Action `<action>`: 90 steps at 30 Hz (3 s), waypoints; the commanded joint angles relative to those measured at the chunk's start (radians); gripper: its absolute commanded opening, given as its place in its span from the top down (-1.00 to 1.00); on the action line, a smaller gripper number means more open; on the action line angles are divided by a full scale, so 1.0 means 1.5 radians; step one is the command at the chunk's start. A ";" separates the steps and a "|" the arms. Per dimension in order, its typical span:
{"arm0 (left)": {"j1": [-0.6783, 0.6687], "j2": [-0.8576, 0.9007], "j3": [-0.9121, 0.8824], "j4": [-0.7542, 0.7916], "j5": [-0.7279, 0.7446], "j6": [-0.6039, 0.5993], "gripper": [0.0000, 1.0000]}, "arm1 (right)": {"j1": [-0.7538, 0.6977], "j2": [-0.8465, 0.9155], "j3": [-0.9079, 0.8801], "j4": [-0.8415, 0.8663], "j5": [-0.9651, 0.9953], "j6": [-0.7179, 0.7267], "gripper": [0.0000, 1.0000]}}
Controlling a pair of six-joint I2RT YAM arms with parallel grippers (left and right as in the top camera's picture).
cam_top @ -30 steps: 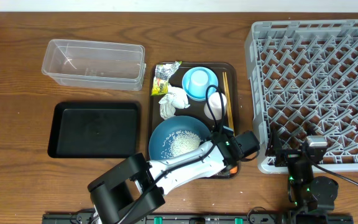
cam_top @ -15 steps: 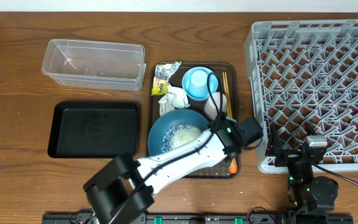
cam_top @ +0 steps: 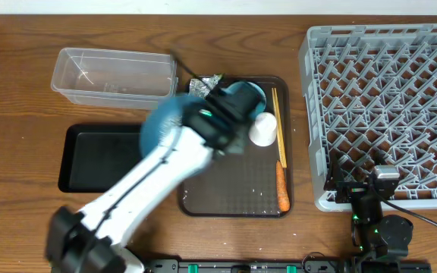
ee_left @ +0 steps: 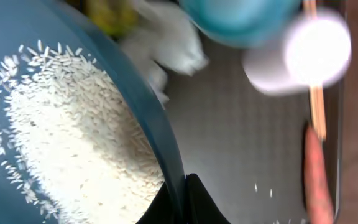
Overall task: Sort waste into correct bins and load items into the dishwasher rack
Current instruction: 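Lift the blue bowl and carry it left over the black tray, then tip the blue bowl to pour the rice onto the black tray, then carry the empty blue bowl back and set it on the brown tray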
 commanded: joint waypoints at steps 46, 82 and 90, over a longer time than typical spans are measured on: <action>0.757 -0.060 -0.175 0.139 0.989 0.130 0.88 | -0.008 -0.005 -0.002 -0.001 0.002 -0.002 -0.98; 0.968 -0.067 -0.226 0.039 1.125 0.168 0.88 | -0.008 -0.005 -0.002 -0.001 0.002 -0.002 -0.98; 0.957 -0.152 -0.225 0.012 1.075 0.207 0.88 | -0.008 -0.005 -0.002 -0.001 0.002 -0.002 -0.98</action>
